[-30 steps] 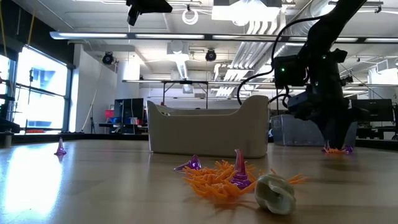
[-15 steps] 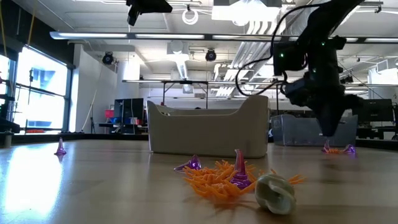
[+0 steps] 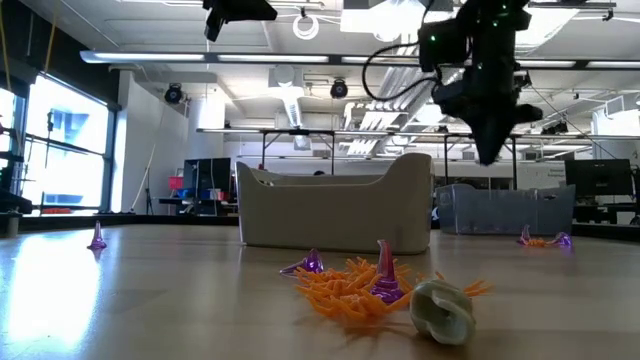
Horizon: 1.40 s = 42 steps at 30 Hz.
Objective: Sort Halloween decoration
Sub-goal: Put the violet witch hat toy into the black bin
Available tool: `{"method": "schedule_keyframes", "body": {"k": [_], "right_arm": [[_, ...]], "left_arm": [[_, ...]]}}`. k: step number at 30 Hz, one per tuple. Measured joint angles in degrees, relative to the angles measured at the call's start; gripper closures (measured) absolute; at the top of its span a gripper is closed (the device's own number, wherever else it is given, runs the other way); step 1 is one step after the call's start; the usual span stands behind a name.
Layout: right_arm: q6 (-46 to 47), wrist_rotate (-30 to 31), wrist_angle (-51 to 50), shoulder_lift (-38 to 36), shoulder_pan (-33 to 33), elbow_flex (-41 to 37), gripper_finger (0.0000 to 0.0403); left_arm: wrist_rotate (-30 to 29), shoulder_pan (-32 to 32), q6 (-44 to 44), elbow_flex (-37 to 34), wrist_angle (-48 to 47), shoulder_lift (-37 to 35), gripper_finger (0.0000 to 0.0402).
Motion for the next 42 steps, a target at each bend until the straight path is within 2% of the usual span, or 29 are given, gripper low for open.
{"method": "schedule_keyframes", "body": {"k": [6,13,18,22,30,35,42], "right_arm": [[-5.1,5.0,-2.3,0.0,-4.2,5.6,0.0394],[-10.4,9.2,-2.4,-0.1,-13.7,5.9,0.0394],[-13.2,8.9,-2.3,-0.1,-20.5,5.9,0.0394],[-16.6,6.5,-2.1,-0.1,-23.8,6.0,0.0393],[-22.5,4.8,-1.3,-0.1,-25.2,6.0,0.039],[-25.1,0.6,-1.8,-0.1,-25.0,6.0,0.0346],[-25.2,0.5,-3.7,-0.1,-25.0,6.0,0.0269]], "left_arm": [[0.0,0.0,1.4,0.0,0.0,0.0,0.0401],[-0.4,0.0,3.0,0.0,1.7,0.0,0.0402],[-2.6,0.0,3.9,0.0,3.0,0.0,0.0401],[-4.4,0.0,3.5,0.0,4.0,0.0,0.0401],[-6.8,0.0,3.5,0.0,5.1,0.0,0.0401],[-9.3,0.0,3.5,0.0,5.1,0.0,0.0401],[-9.6,0.0,3.5,0.0,5.0,0.0,0.0402]]}}
